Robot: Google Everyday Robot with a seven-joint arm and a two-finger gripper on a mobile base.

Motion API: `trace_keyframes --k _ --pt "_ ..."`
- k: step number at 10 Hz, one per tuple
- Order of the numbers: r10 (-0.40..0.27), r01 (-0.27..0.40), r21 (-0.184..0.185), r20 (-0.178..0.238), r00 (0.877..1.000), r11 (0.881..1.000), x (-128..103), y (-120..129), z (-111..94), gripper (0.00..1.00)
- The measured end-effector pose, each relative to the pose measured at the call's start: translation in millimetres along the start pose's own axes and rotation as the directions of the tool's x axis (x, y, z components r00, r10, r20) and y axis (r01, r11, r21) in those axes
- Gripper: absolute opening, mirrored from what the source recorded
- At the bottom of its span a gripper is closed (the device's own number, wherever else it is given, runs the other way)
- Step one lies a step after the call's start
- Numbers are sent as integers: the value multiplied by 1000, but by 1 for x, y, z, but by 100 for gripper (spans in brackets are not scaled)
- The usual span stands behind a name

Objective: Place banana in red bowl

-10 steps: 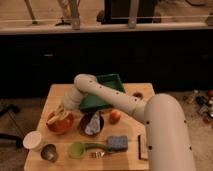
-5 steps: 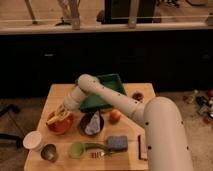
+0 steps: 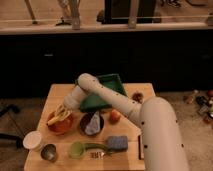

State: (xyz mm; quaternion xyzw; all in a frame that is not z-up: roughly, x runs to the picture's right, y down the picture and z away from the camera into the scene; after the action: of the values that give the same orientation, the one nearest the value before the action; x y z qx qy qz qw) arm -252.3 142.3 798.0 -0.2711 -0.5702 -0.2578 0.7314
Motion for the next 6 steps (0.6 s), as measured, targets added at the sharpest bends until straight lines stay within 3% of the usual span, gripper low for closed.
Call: trace_keyframes --k 1,6 --pt "-4 4 -1 1 1000 1000 0 0 0 2" --pt "3 -4 37 24 1000 999 -2 7 -6 50"
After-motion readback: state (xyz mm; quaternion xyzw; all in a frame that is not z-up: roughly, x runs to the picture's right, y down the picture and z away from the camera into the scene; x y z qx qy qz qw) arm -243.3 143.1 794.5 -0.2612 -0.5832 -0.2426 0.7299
